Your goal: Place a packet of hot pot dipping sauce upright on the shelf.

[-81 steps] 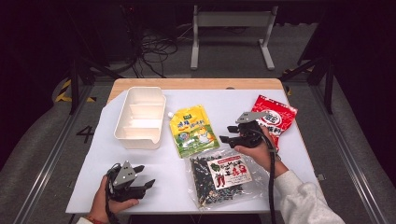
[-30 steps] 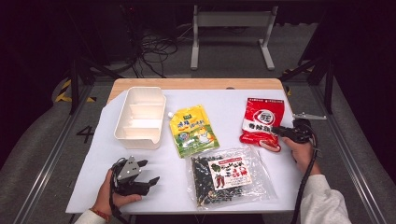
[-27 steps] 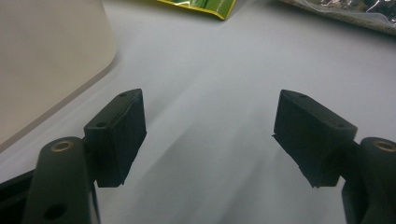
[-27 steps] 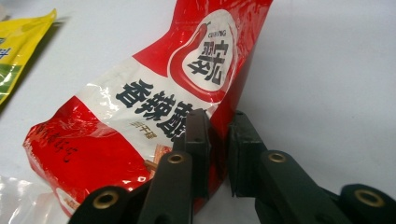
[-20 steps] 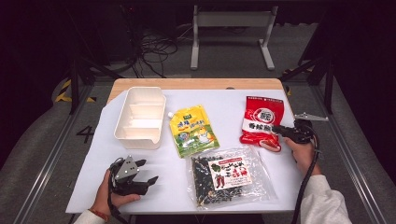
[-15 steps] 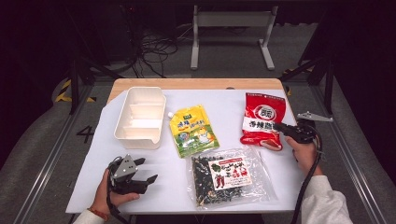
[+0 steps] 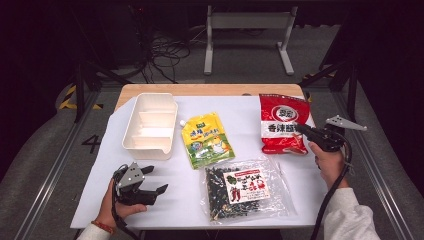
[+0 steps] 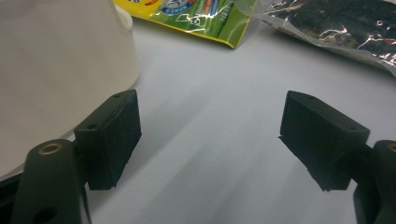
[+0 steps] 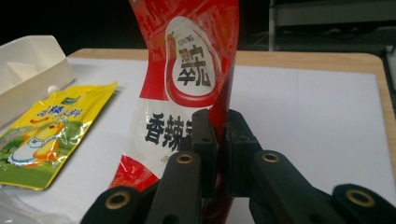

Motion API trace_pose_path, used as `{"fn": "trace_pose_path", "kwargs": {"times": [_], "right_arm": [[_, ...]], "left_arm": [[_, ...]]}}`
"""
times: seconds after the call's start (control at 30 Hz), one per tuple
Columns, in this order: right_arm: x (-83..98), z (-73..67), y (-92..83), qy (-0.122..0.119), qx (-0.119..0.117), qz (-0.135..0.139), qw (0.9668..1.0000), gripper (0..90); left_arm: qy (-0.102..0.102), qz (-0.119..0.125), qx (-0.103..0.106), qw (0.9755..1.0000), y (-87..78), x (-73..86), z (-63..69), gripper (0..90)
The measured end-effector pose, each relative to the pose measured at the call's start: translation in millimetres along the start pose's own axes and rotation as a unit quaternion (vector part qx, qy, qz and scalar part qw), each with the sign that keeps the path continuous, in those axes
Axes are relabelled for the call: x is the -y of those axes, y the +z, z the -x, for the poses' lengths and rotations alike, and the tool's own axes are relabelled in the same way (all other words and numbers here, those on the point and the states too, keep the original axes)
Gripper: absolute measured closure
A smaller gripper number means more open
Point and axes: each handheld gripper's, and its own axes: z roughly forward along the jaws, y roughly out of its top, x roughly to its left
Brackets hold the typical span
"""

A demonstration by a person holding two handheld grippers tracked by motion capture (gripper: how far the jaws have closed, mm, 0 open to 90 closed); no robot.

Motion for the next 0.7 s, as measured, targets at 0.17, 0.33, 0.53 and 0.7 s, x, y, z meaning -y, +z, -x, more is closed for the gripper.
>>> {"fn": "trace_pose_path", "kwargs": {"times": [0.17,0.33,0.53,0.7], "right_arm": [[-8.6,-3.9,-8.4,-0.004,-0.005,0.026,0.9997,84.4],[-17.8,-14.5,-15.8,-0.014,-0.017,0.053,0.9984,84.4],[-28.8,-44.1,-23.2,-0.037,-0.059,0.074,0.9948,84.4],[-31.9,-77.9,-22.4,-0.062,-0.101,0.074,0.9901,84.4]], "left_arm": [[0.006,0.019,0.005,0.9998,-2.9,-8.7,1.7,21.2],[0.009,0.026,0.012,0.9995,-1.4,-20.3,3.5,21.6],[0.018,0.039,0.033,0.9986,11.5,-52.4,14.1,19.2],[0.015,0.061,0.061,0.9962,26.9,-77.8,19.5,19.7]]}}
